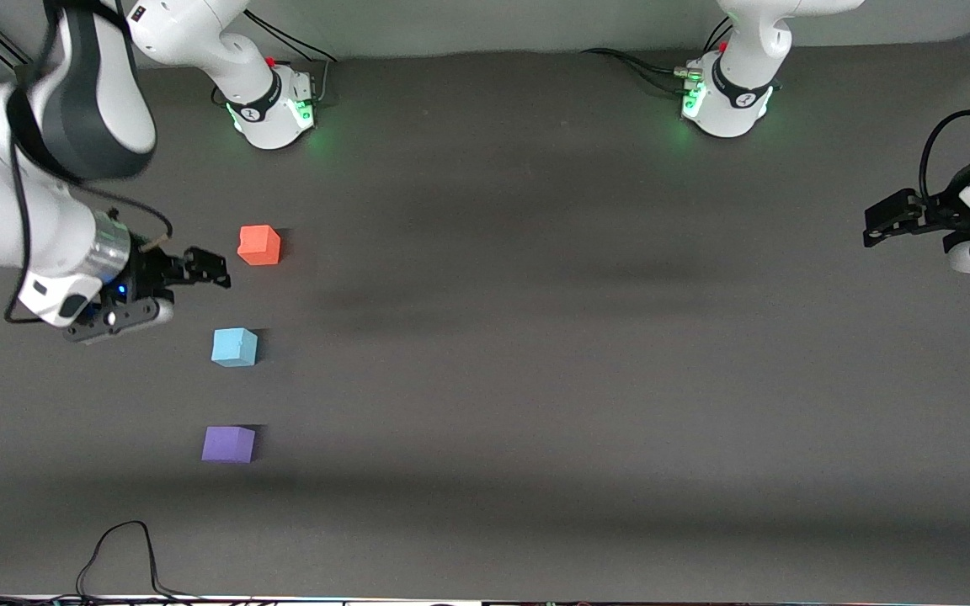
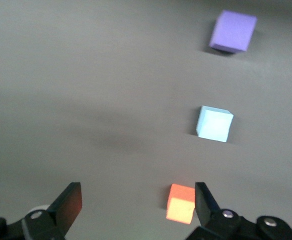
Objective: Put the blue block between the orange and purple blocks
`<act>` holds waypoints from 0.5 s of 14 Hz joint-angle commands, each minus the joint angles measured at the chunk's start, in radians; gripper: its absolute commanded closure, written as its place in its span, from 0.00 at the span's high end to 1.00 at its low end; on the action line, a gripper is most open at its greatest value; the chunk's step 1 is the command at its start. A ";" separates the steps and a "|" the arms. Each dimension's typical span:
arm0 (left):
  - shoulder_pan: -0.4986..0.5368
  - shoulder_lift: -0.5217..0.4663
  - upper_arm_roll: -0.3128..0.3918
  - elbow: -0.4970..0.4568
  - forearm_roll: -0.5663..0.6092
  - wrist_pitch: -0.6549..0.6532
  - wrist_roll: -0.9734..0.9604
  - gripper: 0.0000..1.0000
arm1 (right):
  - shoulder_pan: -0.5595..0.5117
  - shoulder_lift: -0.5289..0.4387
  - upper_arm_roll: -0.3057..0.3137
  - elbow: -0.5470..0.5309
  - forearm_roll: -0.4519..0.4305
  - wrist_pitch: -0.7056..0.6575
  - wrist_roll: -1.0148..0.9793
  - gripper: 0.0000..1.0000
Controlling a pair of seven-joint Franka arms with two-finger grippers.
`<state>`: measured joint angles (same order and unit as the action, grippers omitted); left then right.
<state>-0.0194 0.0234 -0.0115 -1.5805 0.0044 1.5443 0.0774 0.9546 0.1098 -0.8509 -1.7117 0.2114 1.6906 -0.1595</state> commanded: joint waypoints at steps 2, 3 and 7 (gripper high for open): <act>0.001 -0.022 -0.004 -0.019 0.016 0.007 -0.013 1.00 | 0.019 -0.033 -0.007 0.145 -0.029 -0.142 0.028 1.00; 0.001 -0.022 -0.004 -0.019 0.016 0.008 -0.011 1.00 | 0.018 -0.042 -0.008 0.164 -0.029 -0.159 0.026 1.00; 0.003 -0.022 -0.004 -0.019 0.008 0.011 -0.011 1.00 | -0.031 -0.050 0.035 0.167 -0.033 -0.163 0.026 1.00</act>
<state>-0.0194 0.0234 -0.0115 -1.5814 0.0064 1.5443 0.0774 0.9552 0.0653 -0.8533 -1.5502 0.2079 1.5449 -0.1517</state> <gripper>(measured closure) 0.000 0.000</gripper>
